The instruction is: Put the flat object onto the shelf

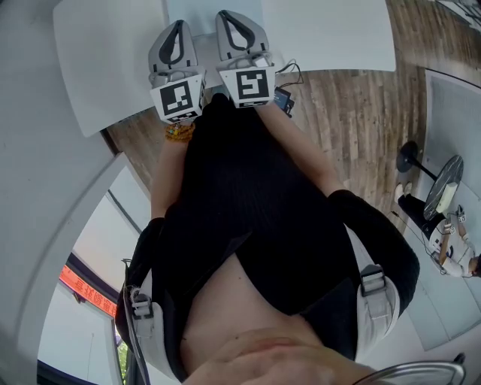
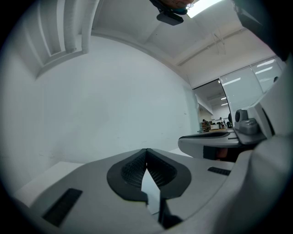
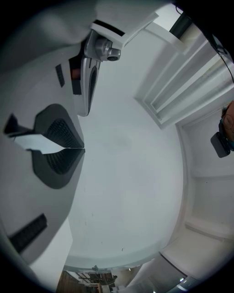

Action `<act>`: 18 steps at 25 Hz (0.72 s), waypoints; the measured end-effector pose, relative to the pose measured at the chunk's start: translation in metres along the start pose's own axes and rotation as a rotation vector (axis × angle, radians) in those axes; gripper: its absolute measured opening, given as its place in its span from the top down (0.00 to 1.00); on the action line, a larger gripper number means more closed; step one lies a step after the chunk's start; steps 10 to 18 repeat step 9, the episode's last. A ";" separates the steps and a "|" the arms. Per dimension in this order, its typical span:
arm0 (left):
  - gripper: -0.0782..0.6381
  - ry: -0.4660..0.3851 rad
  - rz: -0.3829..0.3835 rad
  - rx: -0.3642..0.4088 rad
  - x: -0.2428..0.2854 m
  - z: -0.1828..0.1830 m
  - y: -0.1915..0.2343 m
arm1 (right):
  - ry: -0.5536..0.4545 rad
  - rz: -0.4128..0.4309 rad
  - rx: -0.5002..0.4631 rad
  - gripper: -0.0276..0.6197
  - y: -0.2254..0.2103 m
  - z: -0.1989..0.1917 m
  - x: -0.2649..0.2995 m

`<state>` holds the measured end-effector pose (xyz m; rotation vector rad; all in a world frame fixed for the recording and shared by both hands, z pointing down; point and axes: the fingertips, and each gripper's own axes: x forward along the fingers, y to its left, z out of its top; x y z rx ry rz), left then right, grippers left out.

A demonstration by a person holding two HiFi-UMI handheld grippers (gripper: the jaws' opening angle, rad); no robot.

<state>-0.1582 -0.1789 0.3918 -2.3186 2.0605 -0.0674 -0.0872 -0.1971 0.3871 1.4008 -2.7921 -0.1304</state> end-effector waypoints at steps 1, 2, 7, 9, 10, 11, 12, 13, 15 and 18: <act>0.87 0.006 0.003 -0.003 0.002 -0.002 0.000 | 0.003 0.001 0.002 0.91 -0.001 -0.002 0.001; 0.87 0.012 0.007 -0.006 0.004 -0.004 0.001 | 0.006 0.003 0.002 0.91 -0.004 -0.003 0.003; 0.87 0.035 0.001 -0.014 0.017 -0.012 0.000 | 0.026 0.010 -0.014 0.91 -0.014 -0.008 0.012; 0.87 0.045 0.000 -0.019 0.015 -0.015 0.000 | 0.028 0.008 -0.010 0.91 -0.013 -0.010 0.012; 0.87 0.045 0.000 -0.019 0.015 -0.015 0.000 | 0.028 0.008 -0.010 0.91 -0.013 -0.010 0.012; 0.87 0.045 0.000 -0.019 0.015 -0.015 0.000 | 0.028 0.008 -0.010 0.91 -0.013 -0.010 0.012; 0.87 0.045 0.000 -0.019 0.015 -0.015 0.000 | 0.028 0.008 -0.010 0.91 -0.013 -0.010 0.012; 0.87 0.045 0.000 -0.019 0.015 -0.015 0.000 | 0.028 0.008 -0.010 0.91 -0.013 -0.010 0.012; 0.87 0.045 0.000 -0.019 0.015 -0.015 0.000 | 0.028 0.008 -0.010 0.91 -0.013 -0.010 0.012; 0.87 0.045 0.000 -0.019 0.015 -0.015 0.000 | 0.028 0.008 -0.010 0.91 -0.013 -0.010 0.012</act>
